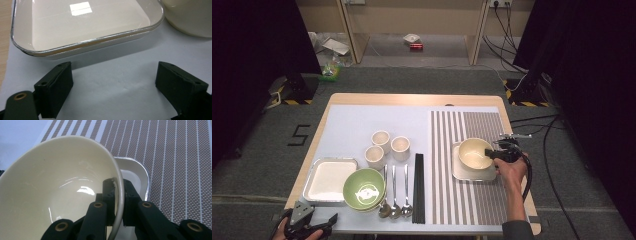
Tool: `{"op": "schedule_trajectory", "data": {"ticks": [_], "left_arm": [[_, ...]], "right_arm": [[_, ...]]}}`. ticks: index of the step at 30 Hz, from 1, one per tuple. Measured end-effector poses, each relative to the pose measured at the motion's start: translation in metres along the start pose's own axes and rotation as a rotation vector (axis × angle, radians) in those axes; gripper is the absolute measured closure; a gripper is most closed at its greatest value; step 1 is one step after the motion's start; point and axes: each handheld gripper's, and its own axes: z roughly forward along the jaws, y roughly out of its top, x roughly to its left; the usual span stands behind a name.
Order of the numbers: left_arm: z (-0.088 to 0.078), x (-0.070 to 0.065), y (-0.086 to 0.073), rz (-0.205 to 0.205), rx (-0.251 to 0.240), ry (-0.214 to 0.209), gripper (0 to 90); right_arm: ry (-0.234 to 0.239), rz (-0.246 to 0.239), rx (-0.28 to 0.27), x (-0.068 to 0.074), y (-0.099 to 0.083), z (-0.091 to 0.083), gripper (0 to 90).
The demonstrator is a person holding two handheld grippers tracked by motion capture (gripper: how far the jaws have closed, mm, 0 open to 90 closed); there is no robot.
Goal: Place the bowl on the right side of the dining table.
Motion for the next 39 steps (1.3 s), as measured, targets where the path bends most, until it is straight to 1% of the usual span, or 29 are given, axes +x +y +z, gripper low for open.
{"op": "schedule_trajectory", "data": {"ticks": [2,8,11,14,22,31,36,37,39], "left_arm": [[0.0,0.0,0.0,0.0,0.0,0.0,13.3],[0.0,0.0001,0.0001,0.0,0.001,-0.001,13.3],[0.0,0.0,0.0,0.0,0.0,0.0,13.3],[0.0001,0.0001,0.0,0.0,0.0,-0.003,13.3],[0.0,0.0001,0.0001,0.0,0.001,-0.002,13.3],[0.0,0.0001,0.0002,0.0,0.002,0.0,13.3],[0.0,0.0001,0.0,0.0,0.001,-0.001,13.3],[0.0001,0.0,0.0002,0.0,0.001,0.0,13.3],[0.0,0.0,0.0,0.0,0.0,0.0,13.2]], "right_arm": [[-0.001,0.009,-0.001,0.0004,-0.0006,-0.0003,83.7],[-0.001,0.011,-0.001,0.0003,-0.0016,-0.0011,83.6],[-0.001,-0.003,-0.009,0.0001,-0.002,-0.0009,83.6],[-0.004,0.0,-0.009,0.0004,-0.002,-0.001,83.4],[-0.026,-0.03,-0.005,0.0018,-0.0032,-0.0023,82.9],[-0.031,-0.024,-0.002,0.0032,-0.0031,-0.0024,83.2],[-0.033,-0.041,-0.002,0.0036,-0.004,-0.0028,83.1],[-0.033,-0.035,-0.003,0.0037,-0.0041,-0.0028,82.8],[-0.032,-0.006,-0.004,0.0038,-0.004,-0.0037,77.0]]}}
